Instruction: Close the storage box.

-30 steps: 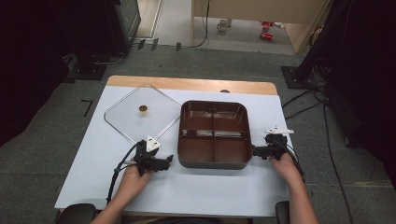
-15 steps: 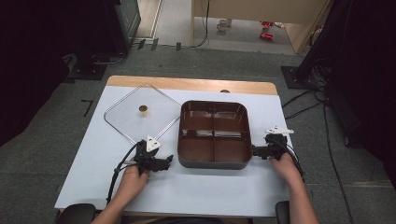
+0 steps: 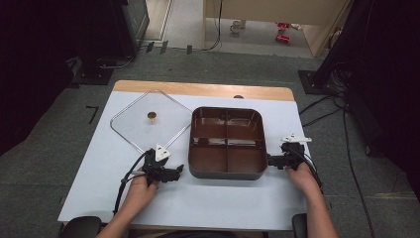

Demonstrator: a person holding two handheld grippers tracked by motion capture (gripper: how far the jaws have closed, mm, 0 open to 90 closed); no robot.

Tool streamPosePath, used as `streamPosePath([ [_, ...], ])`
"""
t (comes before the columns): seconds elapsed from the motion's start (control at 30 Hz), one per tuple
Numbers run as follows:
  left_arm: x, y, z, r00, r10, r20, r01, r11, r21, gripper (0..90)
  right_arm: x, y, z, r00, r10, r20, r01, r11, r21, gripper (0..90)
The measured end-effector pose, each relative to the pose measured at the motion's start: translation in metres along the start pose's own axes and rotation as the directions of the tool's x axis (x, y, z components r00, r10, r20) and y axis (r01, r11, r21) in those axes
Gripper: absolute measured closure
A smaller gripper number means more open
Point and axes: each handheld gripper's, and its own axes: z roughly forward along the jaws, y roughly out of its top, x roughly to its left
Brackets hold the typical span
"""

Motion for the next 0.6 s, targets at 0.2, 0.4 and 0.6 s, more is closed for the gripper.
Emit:
streamPosePath([
  [0.2,-0.0007,0.0004,-0.0002,1.0,-0.005,-0.005,0.005,1.0,0.003,14.0,-0.0001,0.0,0.0,1.0,-0.001,0.001,0.001,1.0,-0.001,0.0],
  [0.4,0.0,0.0006,-0.0006,1.0,-0.002,0.002,0.002,1.0,0.008,14.1,0.0,0.0,0.0,1.0,0.0,0.0,0.0,1.0,0.0,0.0],
  [0.6,-0.0002,0.0027,-0.001,1.0,-0.001,0.002,0.001,0.9996,0.027,14.1,0.0,0.0,0.0,1.0,0.0,0.0,0.0,1.0,0.0,0.0],
])
